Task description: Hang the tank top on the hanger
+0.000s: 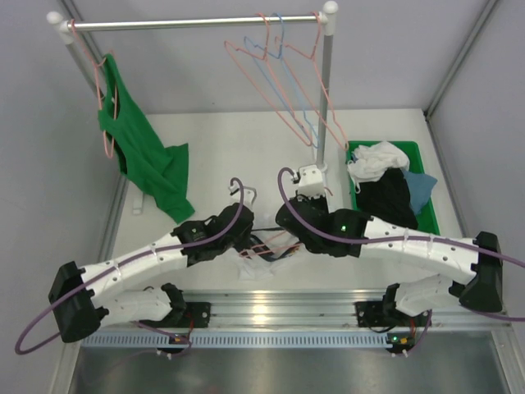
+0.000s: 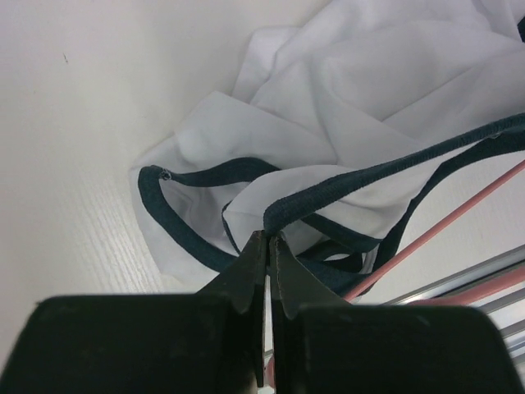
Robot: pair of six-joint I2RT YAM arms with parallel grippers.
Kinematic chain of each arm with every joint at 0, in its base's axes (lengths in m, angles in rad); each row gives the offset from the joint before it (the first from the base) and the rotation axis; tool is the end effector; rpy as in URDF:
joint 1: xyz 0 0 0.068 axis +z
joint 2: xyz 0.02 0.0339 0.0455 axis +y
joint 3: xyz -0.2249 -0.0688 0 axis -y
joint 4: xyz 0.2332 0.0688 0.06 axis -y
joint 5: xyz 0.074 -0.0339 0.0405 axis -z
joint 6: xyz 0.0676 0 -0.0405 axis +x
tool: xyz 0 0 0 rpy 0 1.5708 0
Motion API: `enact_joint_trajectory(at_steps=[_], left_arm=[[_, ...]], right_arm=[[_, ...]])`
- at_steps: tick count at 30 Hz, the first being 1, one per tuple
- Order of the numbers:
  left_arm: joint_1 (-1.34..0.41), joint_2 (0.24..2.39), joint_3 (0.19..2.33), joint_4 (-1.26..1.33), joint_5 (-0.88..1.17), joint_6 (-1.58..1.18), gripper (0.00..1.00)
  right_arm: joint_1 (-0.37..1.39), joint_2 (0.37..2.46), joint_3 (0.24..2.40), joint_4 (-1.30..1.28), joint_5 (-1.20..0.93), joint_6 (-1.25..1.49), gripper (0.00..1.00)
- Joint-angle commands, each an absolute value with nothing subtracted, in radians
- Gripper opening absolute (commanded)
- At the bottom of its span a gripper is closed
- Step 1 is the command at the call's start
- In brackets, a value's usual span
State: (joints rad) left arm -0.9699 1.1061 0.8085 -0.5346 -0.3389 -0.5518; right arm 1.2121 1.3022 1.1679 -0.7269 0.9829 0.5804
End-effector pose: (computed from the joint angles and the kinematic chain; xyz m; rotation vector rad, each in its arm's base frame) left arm 0.1613 -0.1956 0.2017 0.3373 2.3438 -0.3378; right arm 0.1482 0.2350 0.2740 -0.2403 1.9917 -0.0885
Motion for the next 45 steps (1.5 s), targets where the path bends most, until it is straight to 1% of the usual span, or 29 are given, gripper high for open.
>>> enact_joint_trajectory(at_steps=[1,10,16,27,33,45], left_arm=[[-0.969,1.049,0.785,-0.564,-0.357,-0.566,0.0],[-0.971,0.986,0.767,-0.621,-0.351,-0.575,0.0],[-0.971,0.957,0.793,-0.652,-0.336,-0.571,0.0],[-0.971,0.962,0.825,-0.696,-0.288,-0.54,0.0],[-0.971,0.957,0.916,-0.706,-0.278,-0.525,0.0],[-0.971,1.094,1.086,-0.696,-0.239,-0.485,0.0]], right_arm=[[1.2,1.318,1.233,-0.79,1.042,0.627,0.0],[1.161,1.322,1.255,-0.854,1.048,0.684,0.0],[1.149,1.322,1.252,-0.879,1.055,0.698,0.0],[1.12,1.305,1.238,-0.894,1.052,0.73,0.0],[1.118,1.313,1.243,-0.896,1.045,0.733,0.0],[1.121,1.328,1.285,-0.87,1.023,0.732,0.0]])
